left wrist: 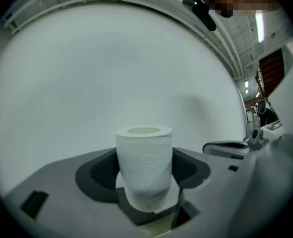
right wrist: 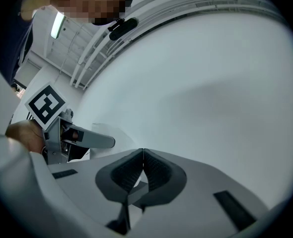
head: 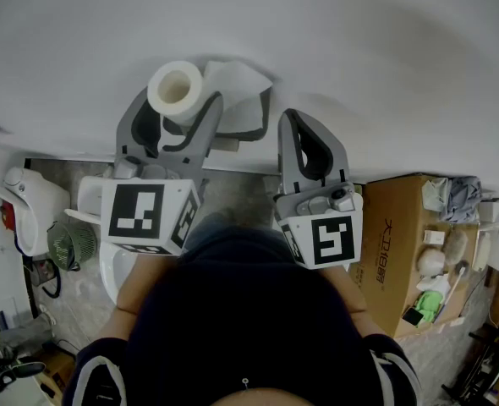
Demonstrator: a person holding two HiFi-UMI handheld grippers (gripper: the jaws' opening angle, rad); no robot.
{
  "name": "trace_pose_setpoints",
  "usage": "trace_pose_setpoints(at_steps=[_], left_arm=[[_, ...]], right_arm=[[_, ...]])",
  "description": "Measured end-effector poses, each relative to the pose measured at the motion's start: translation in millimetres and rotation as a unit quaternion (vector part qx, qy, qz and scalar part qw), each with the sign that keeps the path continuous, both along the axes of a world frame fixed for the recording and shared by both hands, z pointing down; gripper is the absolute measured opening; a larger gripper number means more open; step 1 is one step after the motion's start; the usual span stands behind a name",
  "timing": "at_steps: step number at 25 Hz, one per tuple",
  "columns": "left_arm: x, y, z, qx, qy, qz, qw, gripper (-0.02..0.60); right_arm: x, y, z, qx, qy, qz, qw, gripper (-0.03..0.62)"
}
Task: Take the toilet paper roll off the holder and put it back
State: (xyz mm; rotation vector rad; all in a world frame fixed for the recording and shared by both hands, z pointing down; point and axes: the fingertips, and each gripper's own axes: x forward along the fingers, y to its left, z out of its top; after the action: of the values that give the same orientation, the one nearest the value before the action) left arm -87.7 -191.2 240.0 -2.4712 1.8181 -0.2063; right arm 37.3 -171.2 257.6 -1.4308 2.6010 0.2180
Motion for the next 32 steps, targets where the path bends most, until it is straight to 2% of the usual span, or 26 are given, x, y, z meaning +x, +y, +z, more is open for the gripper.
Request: trace_pose_setpoints(at_steps=[32], left_arm=[[-69.2, 21.9, -16.5, 0.022, 0.007, -0.076, 0.9968, 0.305]], right_arm=[[-15.9, 14.2, -3.9, 0.009, 0.001, -0.013, 1.000, 0.017]])
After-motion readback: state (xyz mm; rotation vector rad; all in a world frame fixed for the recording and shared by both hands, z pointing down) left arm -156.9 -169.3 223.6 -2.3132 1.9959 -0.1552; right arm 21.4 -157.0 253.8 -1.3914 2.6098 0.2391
